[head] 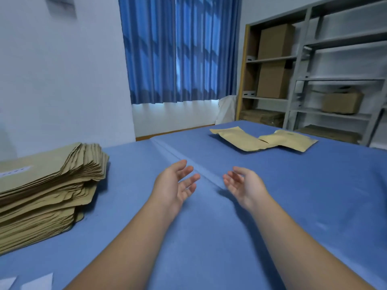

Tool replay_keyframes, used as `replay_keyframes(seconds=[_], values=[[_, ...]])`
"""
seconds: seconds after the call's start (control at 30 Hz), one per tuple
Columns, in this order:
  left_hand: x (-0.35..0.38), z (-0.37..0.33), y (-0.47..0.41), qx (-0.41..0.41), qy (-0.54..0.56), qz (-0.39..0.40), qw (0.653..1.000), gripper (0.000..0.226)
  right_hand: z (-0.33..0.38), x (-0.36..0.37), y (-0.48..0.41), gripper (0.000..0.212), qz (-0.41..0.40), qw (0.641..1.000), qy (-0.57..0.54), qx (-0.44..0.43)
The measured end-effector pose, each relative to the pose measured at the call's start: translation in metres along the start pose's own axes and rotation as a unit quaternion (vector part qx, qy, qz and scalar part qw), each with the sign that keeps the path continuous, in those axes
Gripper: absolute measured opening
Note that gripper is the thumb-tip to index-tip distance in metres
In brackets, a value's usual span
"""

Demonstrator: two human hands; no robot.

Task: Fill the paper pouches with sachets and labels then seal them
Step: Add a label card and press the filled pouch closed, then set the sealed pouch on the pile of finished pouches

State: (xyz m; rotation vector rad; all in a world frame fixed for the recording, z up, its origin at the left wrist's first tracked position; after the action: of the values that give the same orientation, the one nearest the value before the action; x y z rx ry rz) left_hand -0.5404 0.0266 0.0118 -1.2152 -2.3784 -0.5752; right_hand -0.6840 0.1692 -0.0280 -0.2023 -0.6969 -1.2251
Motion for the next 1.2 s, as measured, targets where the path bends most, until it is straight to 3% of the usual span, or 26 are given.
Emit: replay_keyframes(seconds=[0.2,0.4,0.5,0.57,0.67,0.8,0.93,1.0,1.1,1.2], values=[[-0.062,-0.057,0.032,0.042,-0.031,-0.052,0.997,0.007,-0.063,0.088,0.049,0.007,0.097,0.992,0.066,0.05],[-0.149,-0.113,0.077,0.078,-0.1,-0.09,0.988,0.006,-0.15,0.185,0.113,0.008,0.206,0.97,0.052,0.121],[-0.203,-0.14,0.102,0.101,-0.171,-0.148,0.969,0.008,-0.191,0.218,0.138,0.009,0.233,0.959,0.033,0.161],[-0.241,-0.163,0.119,0.133,-0.302,-0.22,0.918,0.012,-0.217,0.227,0.146,0.011,0.243,0.952,0.026,0.186],[-0.277,-0.195,0.135,0.182,-0.482,-0.28,0.81,0.02,-0.242,0.229,0.148,0.012,0.26,0.942,0.041,0.209],[-0.279,-0.223,0.128,0.208,-0.648,-0.284,0.675,0.02,-0.246,0.231,0.143,0.016,0.283,0.934,0.067,0.21],[-0.265,-0.22,0.1,0.172,-0.803,-0.25,0.513,0.044,-0.249,0.234,0.143,0.016,0.294,0.93,0.076,0.206],[-0.265,-0.211,0.084,0.138,-0.831,-0.235,0.485,0.049,-0.248,0.235,0.143,0.016,0.3,0.929,0.076,0.205],[-0.275,-0.199,0.068,0.082,-0.841,-0.235,0.479,0.043,-0.248,0.235,0.143,0.015,0.304,0.928,0.079,0.202],[-0.273,-0.195,0.066,0.092,-0.859,-0.237,0.445,0.031,-0.249,0.236,0.144,0.016,0.31,0.926,0.081,0.201]])
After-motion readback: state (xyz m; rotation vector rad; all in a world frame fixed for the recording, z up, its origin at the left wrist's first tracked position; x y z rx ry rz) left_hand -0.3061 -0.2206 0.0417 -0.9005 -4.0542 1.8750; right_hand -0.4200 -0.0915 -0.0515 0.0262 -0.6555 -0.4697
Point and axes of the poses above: each hand's wrist, its own y-axis away from the middle knuckle, its own x-axis out of the palm, z = x × y, the point moved 10 cm from there along -y, towards the middle knuckle
